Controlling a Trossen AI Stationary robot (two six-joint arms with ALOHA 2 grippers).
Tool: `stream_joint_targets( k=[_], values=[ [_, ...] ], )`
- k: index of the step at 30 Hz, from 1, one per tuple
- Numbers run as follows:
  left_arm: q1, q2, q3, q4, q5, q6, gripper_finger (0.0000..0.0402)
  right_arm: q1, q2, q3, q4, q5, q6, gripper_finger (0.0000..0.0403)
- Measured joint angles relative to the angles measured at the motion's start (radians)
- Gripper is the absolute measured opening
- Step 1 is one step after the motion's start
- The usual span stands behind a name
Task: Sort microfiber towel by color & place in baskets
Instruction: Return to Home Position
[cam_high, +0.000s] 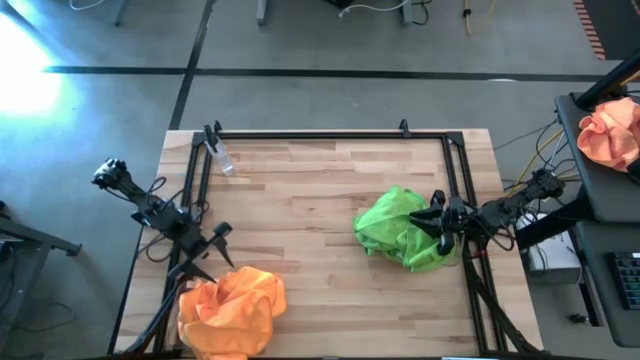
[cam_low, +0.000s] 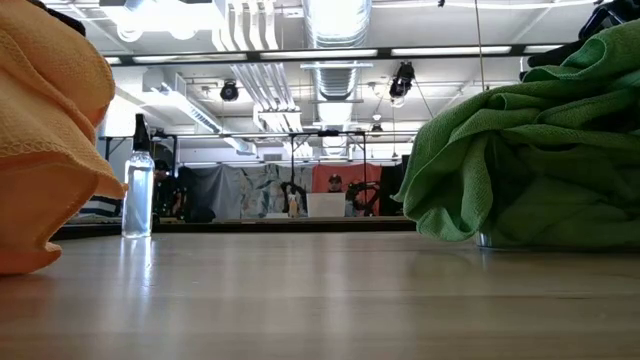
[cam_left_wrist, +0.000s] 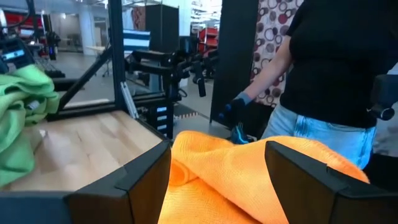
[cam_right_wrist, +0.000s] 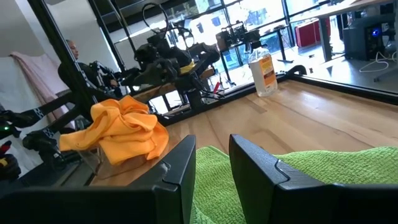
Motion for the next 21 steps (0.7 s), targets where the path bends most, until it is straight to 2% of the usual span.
stream_joint_targets(
  k=[21],
  values=[
    [0.015,-0.059,-0.045,0.023,-0.002,0.062,0.0244,0.000,0.000,0.000,0.003,0.000,0.000,0.0091]
  ],
)
